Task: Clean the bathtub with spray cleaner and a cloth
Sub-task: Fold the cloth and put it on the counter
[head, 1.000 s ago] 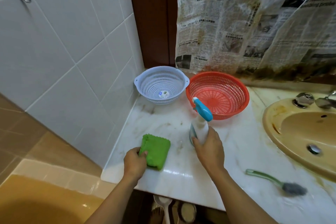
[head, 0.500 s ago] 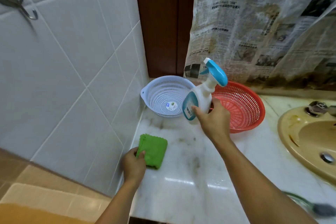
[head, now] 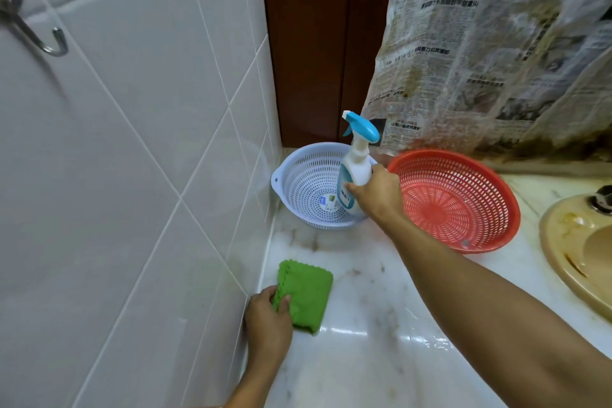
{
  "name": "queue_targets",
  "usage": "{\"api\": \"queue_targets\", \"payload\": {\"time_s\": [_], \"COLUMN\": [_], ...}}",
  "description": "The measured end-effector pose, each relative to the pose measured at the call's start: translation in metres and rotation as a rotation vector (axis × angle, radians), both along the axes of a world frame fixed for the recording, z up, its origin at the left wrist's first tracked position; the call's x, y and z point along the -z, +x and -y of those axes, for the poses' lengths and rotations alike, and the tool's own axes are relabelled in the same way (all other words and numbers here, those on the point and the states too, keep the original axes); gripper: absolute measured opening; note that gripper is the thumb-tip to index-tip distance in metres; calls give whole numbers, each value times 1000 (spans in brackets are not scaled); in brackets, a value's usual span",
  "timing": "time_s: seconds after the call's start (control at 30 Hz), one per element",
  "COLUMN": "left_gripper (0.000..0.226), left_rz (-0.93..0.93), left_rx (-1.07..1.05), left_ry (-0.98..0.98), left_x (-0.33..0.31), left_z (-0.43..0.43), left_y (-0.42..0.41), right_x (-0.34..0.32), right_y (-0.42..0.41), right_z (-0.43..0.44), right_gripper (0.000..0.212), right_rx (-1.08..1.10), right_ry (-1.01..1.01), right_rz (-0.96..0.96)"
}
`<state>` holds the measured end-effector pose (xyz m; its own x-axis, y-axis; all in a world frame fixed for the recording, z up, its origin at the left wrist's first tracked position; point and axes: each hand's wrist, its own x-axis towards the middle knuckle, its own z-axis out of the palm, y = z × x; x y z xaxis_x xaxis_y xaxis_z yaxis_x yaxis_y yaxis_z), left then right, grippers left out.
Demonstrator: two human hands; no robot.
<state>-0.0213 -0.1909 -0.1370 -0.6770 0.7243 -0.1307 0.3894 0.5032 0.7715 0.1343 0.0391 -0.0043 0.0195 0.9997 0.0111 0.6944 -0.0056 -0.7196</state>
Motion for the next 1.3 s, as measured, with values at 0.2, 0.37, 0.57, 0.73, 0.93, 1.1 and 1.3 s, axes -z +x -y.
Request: {"api": "queue_targets", "payload": {"time_s": [0.2, 0.37, 0.57, 0.73, 0.93, 1.1, 1.3], "left_gripper": [21, 23, 10, 17, 16, 20, 30], "left_rz": [-33, -55, 55, 145, 232, 229, 270], "left_rx": [13, 41, 125, 100, 69, 61, 26], "left_ry": [-13, -73, -132, -110, -80, -61, 39], "left_x": [7, 6, -7, -9, -10, -17, -26], "left_z": [-3, -6, -13, -13, -9, -9, -4], "left_y": [-2, -3, -9, -14, -13, -9, -1], "right_x": [11, 8, 12, 13, 26, 23, 15], "right_y": [-11, -27, -31, -23, -18, -16, 2], "right_z": [-13, -20, -25, -23, -15, -14, -3], "right_gripper": [41, 66, 48, 66, 42, 36, 47], "right_rx": [-47, -117, -218, -258, -251, -215, -181], "right_ry": [-27, -34, -119, -193, -216, -214, -109], "right_rz": [119, 184, 292, 281, 392, 349, 138]}}
